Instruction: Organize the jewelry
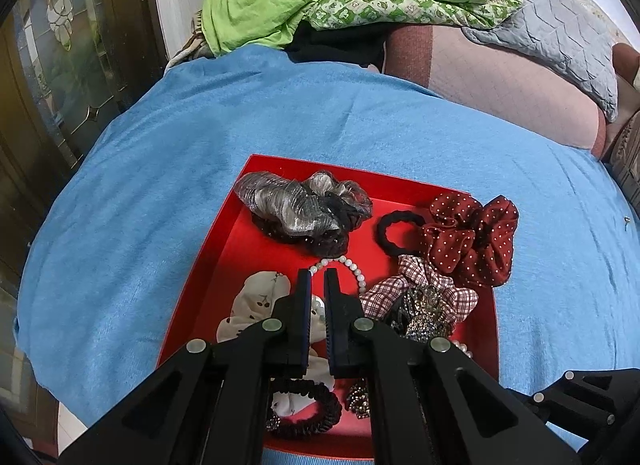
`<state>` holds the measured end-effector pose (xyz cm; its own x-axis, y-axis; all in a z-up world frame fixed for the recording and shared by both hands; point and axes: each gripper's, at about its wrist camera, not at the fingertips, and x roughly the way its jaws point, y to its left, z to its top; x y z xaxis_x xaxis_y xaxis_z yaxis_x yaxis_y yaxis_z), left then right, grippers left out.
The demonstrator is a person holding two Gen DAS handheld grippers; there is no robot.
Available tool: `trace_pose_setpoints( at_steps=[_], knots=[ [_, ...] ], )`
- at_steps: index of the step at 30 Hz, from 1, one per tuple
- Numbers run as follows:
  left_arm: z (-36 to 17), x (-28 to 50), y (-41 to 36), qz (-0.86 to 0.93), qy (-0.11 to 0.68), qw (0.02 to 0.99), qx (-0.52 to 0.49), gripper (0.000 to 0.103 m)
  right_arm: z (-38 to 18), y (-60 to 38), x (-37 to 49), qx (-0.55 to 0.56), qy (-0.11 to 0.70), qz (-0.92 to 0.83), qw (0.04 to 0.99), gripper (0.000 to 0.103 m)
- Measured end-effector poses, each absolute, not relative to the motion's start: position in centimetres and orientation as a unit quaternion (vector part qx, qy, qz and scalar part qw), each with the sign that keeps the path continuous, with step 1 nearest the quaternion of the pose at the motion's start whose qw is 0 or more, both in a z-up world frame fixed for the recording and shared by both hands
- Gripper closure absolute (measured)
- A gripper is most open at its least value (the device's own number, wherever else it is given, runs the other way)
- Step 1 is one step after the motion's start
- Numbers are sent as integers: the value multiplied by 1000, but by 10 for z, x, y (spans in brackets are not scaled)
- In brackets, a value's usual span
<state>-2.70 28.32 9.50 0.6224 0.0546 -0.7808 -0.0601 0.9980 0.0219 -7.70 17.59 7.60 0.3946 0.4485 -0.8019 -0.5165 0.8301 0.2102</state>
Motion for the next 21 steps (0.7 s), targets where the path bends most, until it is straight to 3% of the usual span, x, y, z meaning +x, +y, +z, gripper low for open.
trace_pose_setpoints(
  at_steps=[6,8,10,16,18,20,21],
  knots=[
    [93,-30,284,35,437,899,-6,95,76,172,-77,-33,469,286,835,91],
    [92,-31,285,38,437,898,-8,83,76,170,-77,-31,469,285,835,91],
    [91,-33,286,40,436,899,-9,78,76,167,-77,-29,469,284,836,90],
    [86,-38,289,44,443,895,-14,77,77,159,-78,-19,469,282,837,83],
    [86,-41,290,48,444,895,-17,73,78,155,-79,-14,468,281,838,81],
    [88,-44,293,53,441,896,-22,60,80,151,-81,-10,466,279,839,78],
    [90,-47,295,56,439,897,-25,58,81,148,-82,-8,465,277,840,75]
  ],
)
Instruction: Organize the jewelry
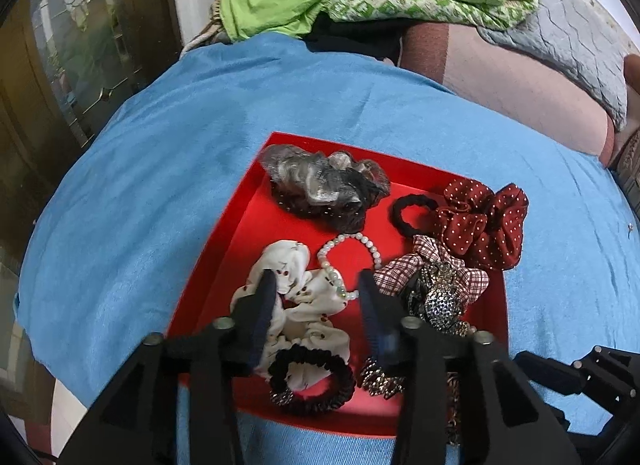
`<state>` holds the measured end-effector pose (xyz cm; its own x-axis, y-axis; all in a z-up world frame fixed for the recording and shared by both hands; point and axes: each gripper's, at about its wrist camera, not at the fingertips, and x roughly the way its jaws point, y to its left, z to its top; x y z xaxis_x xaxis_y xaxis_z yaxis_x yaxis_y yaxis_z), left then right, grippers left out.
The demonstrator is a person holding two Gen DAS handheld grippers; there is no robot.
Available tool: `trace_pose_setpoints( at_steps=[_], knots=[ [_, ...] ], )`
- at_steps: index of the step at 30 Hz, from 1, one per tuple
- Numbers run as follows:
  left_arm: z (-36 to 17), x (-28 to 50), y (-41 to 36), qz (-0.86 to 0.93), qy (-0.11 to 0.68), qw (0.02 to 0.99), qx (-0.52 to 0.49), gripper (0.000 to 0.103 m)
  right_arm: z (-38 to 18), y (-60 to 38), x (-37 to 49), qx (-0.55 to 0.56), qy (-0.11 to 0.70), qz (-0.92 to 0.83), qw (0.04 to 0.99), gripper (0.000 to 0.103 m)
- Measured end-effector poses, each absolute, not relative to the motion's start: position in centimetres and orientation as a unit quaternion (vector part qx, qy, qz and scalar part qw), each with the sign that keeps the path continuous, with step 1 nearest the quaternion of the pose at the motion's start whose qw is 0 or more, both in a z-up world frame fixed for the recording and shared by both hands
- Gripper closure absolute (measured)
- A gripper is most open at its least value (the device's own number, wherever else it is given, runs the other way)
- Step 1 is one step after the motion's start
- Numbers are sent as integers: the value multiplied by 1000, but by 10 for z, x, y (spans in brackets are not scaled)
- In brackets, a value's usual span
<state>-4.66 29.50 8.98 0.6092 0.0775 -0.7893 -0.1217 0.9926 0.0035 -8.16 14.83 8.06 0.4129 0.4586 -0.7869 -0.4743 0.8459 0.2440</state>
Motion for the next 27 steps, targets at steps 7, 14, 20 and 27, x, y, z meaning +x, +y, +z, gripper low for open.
trace_pose_setpoints(
  at_steps=[7,14,20,27],
  knots=[
    [93,-66,308,49,442,893,-67,56,81,129,-81,9,464,261,846,72],
    [85,-82,281,-64,454,878,-137,53,80,116,-77,29,467,246,849,72],
    [80,-81,249,-98,465,875,-96,87,83,107,-76,31,464,237,853,72],
    [98,-79,277,-135,437,872,-173,97,79,103,-73,34,466,229,854,72]
  ],
)
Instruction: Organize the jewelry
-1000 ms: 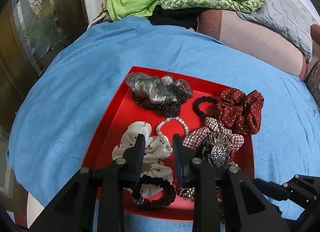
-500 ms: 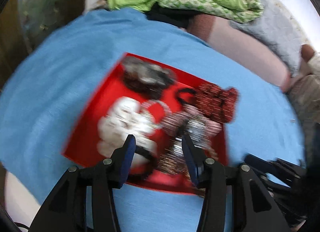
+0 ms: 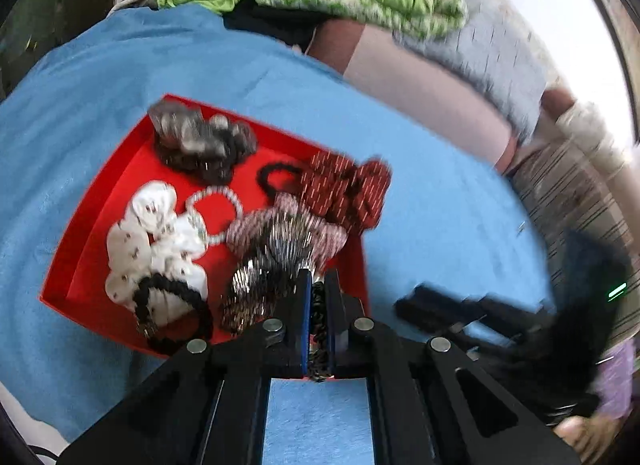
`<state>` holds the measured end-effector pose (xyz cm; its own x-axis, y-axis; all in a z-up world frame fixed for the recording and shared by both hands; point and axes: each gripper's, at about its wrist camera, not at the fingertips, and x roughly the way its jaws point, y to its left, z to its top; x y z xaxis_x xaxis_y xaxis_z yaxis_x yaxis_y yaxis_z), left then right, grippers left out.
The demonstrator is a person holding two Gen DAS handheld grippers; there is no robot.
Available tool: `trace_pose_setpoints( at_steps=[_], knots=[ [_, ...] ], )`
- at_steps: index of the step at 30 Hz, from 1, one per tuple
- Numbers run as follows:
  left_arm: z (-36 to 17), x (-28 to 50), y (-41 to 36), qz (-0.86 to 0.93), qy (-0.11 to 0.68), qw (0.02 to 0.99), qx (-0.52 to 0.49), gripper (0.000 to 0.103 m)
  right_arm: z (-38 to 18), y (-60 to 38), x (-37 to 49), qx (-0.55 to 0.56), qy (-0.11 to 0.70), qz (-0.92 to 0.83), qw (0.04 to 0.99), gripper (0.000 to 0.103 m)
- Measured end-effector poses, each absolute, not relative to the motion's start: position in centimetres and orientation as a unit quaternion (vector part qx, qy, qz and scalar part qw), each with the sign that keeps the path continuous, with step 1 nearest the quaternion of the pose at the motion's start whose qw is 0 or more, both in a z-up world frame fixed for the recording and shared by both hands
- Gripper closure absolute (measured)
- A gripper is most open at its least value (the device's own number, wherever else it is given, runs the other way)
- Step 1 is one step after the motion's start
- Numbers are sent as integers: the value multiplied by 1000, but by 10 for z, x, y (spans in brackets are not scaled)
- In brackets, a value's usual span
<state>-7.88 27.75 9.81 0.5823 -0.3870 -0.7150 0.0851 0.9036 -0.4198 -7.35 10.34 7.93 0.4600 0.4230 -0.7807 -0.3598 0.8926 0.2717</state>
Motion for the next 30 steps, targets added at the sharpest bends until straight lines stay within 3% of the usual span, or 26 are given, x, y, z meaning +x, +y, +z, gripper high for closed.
trace_pose_setpoints(
  at_steps=[6,13,15,17,18,27,30],
  knots=[
    [117,-47,323,-130,404,871,-247,97,75,106,-70,35,469,233,851,72],
    [83,13,341,-98,430,862,-249,97,70,107,-66,35,473,233,849,72],
    [76,24,339,-95,438,862,-235,88,70,107,-64,36,473,232,849,72],
    [75,26,337,-101,444,859,-233,51,69,108,-59,36,475,232,848,72],
    [78,24,337,-101,440,862,-231,44,70,109,-56,34,475,230,849,72],
    [114,-18,345,-50,415,894,-162,35,92,125,9,17,448,201,871,73],
    [118,-34,351,-15,403,905,-133,31,83,138,30,11,465,206,861,77]
  ],
)
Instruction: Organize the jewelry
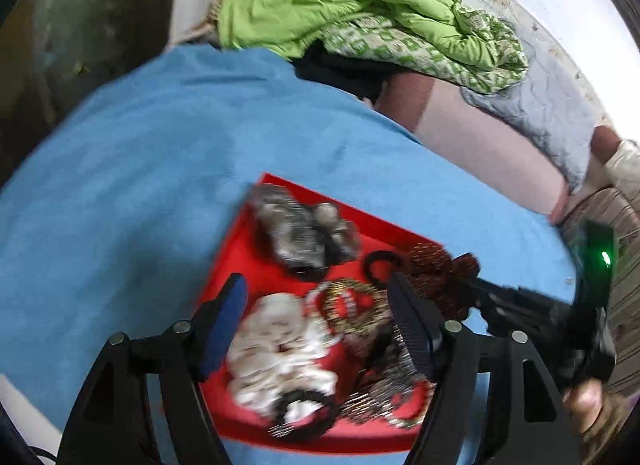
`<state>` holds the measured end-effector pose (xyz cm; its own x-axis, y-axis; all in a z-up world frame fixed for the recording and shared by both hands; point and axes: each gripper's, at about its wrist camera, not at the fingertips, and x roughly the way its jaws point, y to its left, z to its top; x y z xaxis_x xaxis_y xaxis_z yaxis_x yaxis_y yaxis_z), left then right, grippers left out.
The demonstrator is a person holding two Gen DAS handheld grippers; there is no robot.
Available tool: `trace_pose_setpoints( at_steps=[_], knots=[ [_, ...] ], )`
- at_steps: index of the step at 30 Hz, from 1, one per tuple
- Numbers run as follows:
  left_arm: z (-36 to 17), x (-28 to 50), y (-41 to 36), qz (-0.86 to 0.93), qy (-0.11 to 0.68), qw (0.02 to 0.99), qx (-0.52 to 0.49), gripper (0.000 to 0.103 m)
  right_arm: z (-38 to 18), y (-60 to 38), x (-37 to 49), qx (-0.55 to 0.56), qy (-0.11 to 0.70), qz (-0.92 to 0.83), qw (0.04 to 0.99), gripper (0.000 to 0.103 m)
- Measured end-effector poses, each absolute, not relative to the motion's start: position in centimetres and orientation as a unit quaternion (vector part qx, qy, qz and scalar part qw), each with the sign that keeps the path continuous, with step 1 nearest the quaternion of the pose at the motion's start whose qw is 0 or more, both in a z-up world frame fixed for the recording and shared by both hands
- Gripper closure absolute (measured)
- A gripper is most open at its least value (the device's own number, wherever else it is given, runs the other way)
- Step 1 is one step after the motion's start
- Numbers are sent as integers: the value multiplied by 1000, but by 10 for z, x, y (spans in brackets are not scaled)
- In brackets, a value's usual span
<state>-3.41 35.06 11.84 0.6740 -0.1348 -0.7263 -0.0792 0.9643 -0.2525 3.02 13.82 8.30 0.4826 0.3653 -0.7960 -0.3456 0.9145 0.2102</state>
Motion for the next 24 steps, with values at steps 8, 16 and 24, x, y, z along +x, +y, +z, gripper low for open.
trace_pose_setpoints(
  at_steps=[8,16,24],
  knots=[
    [119,-58,366,31,385,914,-121,31,54,184,57,-44,492,229,839,80],
    [127,-75,346,87,347,932,-55,22,91,173,36,-37,449,233,862,76],
    [142,-104,318,147,314,938,-4,13,102,145,-17,-16,432,218,875,60]
  ],
)
